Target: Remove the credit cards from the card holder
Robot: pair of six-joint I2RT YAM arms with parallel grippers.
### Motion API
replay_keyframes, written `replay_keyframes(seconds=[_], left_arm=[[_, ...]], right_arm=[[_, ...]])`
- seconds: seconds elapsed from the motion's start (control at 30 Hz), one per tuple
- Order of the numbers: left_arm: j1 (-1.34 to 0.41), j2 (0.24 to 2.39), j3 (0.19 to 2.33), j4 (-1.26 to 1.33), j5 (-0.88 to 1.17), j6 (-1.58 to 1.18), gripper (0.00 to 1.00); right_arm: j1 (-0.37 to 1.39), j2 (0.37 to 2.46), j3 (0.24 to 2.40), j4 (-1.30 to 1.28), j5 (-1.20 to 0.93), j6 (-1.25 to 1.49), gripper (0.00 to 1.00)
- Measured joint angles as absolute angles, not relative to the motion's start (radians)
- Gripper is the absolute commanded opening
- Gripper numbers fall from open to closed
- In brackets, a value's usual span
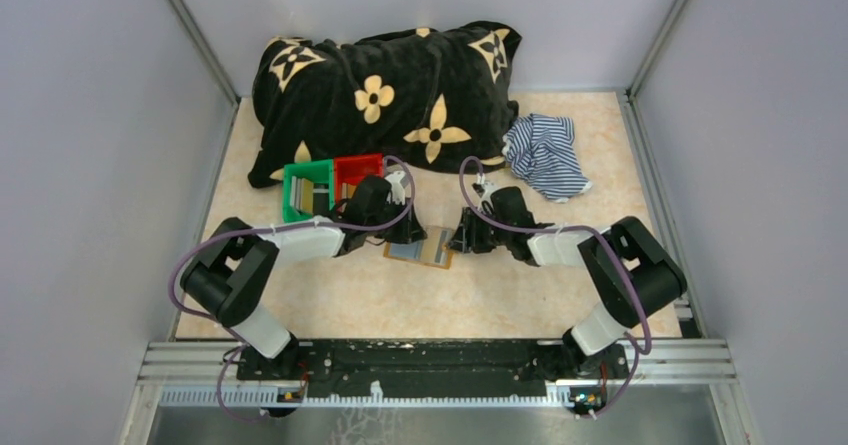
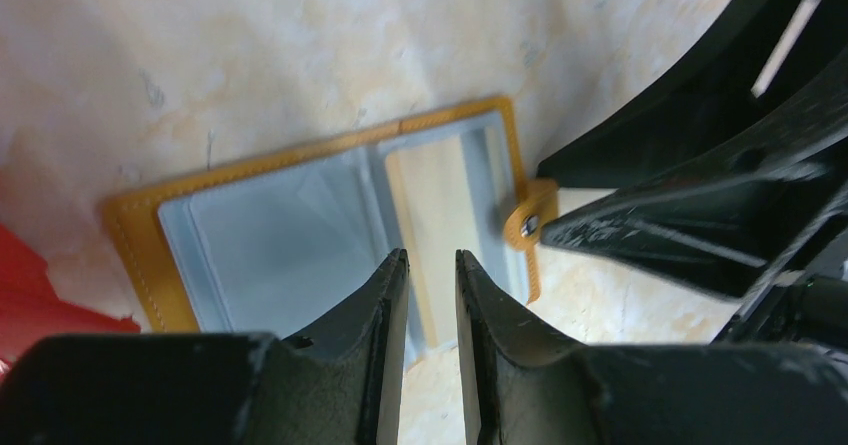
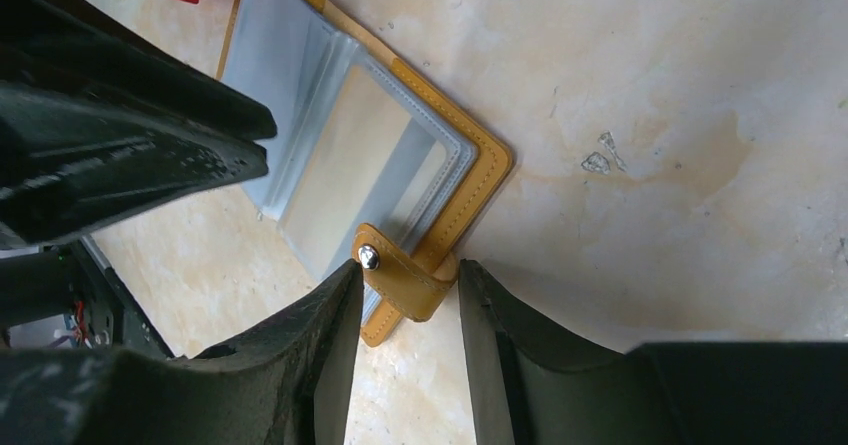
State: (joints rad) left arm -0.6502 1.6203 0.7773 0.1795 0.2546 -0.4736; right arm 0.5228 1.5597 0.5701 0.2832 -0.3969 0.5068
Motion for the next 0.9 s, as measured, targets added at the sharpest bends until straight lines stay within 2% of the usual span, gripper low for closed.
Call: replay_keyframes(seconds=[0.13,0.2,0.23,0.37,0.6,0.73,0.9], left_arm=[[-0.65,1.626,0.722,0.178,0.256,-0.474,0.29],[-0.65,1.633,0.709,0.181,0.257,-0.476,0.29],[-0.65,1.634,0.708,0.184,0.259,-0.476,0.29],[-0.65,1.634,0.701,0.196,0.256,-0.479,0.28],[-0.65,1.643,0.684,0.243,0.264,-0.504,0.28],[-0.65,1.645,0.672,0.272,0.271,-0.519,0.28],[-0.65,1.645,0.661,0.294,0.277,-0.528,0.27]], right_arm=[[0.523,1.57,0.57,0.301,-0.395,0.509,0.32],[0.523,1.577,0.572,0.306,-0.39,0.509,0.07],[0.523,1.58,0.572,0.307,-0.386,0.506,0.0],[0.527,1.566,0.572,0.284,-0.347,0.517,0.0],[0.609,1.427,0.633,0.187,-0.237,0.459,0.01],[0.618,1.436,0.665,0.176,-0.225,0.455,0.26],[0.619,1.451,0.675,0.154,-0.208,0.456,0.34]])
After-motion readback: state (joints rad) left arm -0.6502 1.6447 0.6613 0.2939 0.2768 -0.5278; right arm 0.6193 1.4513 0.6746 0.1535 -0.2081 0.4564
